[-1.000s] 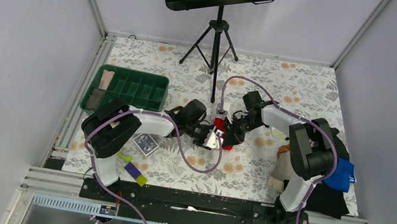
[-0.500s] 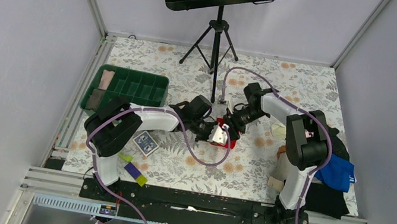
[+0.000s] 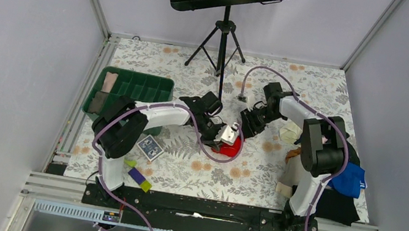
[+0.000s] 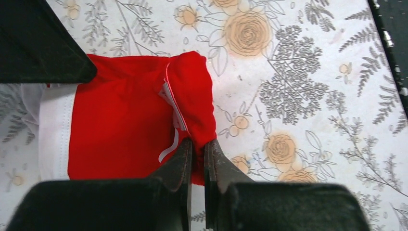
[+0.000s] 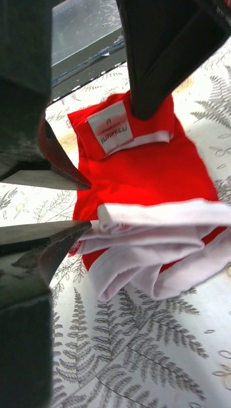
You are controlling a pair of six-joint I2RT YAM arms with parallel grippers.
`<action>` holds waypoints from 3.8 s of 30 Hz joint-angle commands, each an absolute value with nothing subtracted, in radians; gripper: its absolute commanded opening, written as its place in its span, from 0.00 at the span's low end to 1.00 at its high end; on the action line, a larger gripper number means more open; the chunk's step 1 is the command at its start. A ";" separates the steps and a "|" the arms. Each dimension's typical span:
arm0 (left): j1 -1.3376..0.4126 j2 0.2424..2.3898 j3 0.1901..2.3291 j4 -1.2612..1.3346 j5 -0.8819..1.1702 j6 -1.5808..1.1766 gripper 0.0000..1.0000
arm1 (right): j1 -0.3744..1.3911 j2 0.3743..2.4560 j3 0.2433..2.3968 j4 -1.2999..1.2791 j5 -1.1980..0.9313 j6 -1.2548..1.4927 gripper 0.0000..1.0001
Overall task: Roll the underwear
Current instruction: Roll the underwear to the center of the board.
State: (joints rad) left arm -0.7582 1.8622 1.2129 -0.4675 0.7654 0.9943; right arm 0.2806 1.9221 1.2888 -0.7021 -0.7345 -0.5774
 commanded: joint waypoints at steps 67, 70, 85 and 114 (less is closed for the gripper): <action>-0.635 2.466 1.771 -1.051 1.126 0.707 0.08 | 0.623 1.371 0.643 -0.095 -0.564 -0.977 0.25; -0.606 2.435 1.768 -1.036 1.146 0.655 0.24 | 0.621 1.412 0.706 -0.197 -0.580 -0.959 0.08; -0.440 1.754 1.060 -0.205 0.818 0.033 0.47 | 0.464 1.635 0.887 -0.401 -0.668 -0.778 0.01; -0.879 1.727 0.784 0.340 0.481 1.137 0.61 | 0.351 2.009 1.155 -0.582 -0.612 -0.647 0.06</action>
